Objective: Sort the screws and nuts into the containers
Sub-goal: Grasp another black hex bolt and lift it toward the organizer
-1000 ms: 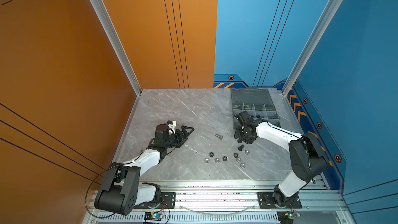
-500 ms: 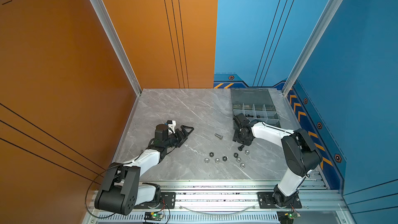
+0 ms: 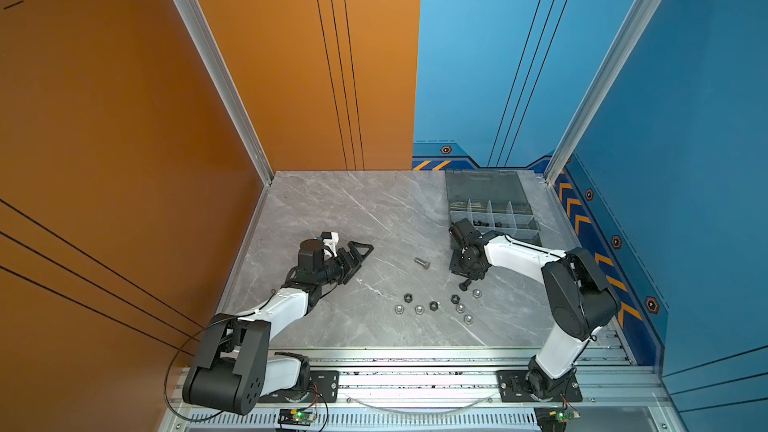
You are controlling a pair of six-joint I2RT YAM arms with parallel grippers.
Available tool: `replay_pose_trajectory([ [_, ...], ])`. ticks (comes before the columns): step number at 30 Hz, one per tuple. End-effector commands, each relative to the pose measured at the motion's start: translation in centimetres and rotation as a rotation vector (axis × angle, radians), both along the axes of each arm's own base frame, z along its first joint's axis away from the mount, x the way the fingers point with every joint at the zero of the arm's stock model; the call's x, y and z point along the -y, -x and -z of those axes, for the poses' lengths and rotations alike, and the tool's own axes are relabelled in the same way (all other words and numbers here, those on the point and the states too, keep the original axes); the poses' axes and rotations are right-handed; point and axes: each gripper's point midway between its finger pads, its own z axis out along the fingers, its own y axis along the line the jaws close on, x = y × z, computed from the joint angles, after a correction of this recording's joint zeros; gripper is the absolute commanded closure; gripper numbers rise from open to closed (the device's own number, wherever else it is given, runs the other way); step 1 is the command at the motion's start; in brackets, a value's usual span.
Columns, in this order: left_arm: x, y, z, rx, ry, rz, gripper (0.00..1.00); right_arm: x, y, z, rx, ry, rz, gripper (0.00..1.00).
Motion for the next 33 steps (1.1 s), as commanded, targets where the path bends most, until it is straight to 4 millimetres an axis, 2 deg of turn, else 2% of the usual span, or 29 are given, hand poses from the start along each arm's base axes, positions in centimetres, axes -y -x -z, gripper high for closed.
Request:
replay_pose_trajectory([
  [1,-0.1,0.1,0.2,0.004,0.000,0.012,0.02,0.2,0.4,0.9,-0.015,0.018,-0.009,0.69],
  [6,-0.1,0.2,0.3,0.001,-0.001,0.013,0.02,0.3,0.3,0.4,-0.005,0.024,-0.022,0.82],
  [11,-0.1,0.2,0.3,0.003,0.000,0.014,0.02,0.3,-0.1,-0.7,0.022,0.013,-0.057,0.90],
  [22,-0.1,0.1,0.5,-0.003,0.000,0.011,0.02,0.4,-1.1,-6.9,0.144,-0.080,-0.189,0.97],
  [25,-0.1,0.1,0.4,-0.001,0.002,0.010,0.02,1.1,-1.5,-8.9,0.181,-0.121,-0.184,0.97],
  [30,-0.1,0.0,0.3,-0.001,0.003,0.010,0.02,3.5,-2.5,-12.0,0.250,-0.169,-0.130,0.98],
  [33,-0.1,0.0,0.2,0.002,0.003,0.009,0.03,5.2,-2.8,-12.8,0.267,-0.165,-0.097,0.98],
])
